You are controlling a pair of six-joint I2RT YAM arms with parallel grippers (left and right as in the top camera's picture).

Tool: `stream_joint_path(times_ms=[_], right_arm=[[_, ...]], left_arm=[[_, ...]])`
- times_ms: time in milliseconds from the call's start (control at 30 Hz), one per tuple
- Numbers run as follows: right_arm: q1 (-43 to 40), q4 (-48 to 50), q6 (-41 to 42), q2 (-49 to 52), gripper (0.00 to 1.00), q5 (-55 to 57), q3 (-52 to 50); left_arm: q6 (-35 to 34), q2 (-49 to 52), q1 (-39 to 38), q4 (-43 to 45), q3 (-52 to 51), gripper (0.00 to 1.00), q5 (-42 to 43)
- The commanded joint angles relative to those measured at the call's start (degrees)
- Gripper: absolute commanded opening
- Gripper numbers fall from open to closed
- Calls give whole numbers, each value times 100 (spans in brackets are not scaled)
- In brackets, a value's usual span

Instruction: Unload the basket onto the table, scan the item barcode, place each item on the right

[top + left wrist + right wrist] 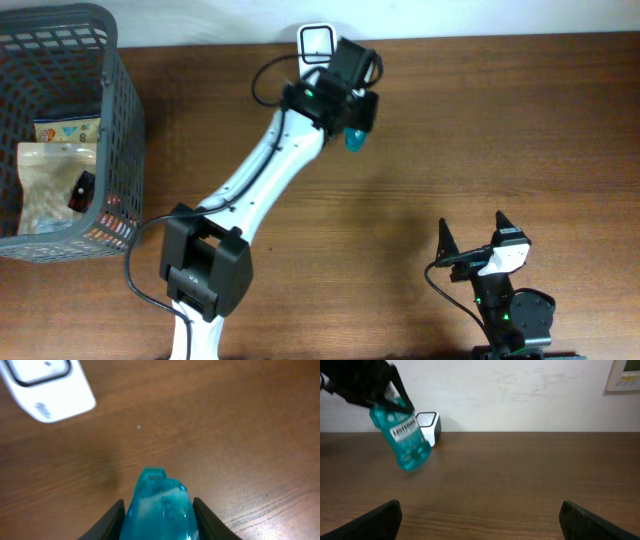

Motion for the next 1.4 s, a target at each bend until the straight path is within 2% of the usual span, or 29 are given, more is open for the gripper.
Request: stream_joint_path(times_ms=[0,67,200,300,400,533,567,600,633,800,933,1100,1200,1300,1367], right_arm=[[-35,-2,22,-39,98,11,-52],[-35,-2,22,-39,98,11,-52],[-35,-2,22,-39,98,9,-52],[-35,-2,22,-39,98,11,-52],[-35,-2,22,-39,98,11,-52],[-35,0,22,-39,98,11,-52],[-35,-2,22,-39,98,11,-52],[-35,0,22,-39,98,11,-52],[-35,0,22,-39,98,11,-52],[-35,0,22,-39,98,11,-52],[-35,-2,22,-39,98,11,-52],[-35,-2,22,-39,98,11,-52],[-35,0,22,-39,98,11,-52],[-35,-2,22,-39,98,11,-52],[-35,-2,22,-39,98,11,-52]], left_arm=[[-114,-146,-295,413,-319,1,-431],[-114,-57,-391,579,-404,2,-684],[-136,282,-514,809,-409,2,-662],[-133,498,-610,920,-409,11,-667],[-133,588,-608,1019,-409,15,-667],[-129,586,-608,1270,-407,54,-671],[-129,573,-597,1325,-367,68,-684],[-127,568,-584,1338,-295,71,-686],[-127,564,-570,1335,-227,79,-682],[181,514,-557,1307,157,98,-691],[219,68,-310,1246,448,99,-837],[219,-1364,723,579,516,100,-750],[219,-2166,1556,127,516,99,-752],[221,-2736,2824,-229,516,99,-758],[221,-2830,3971,-584,516,99,-772]])
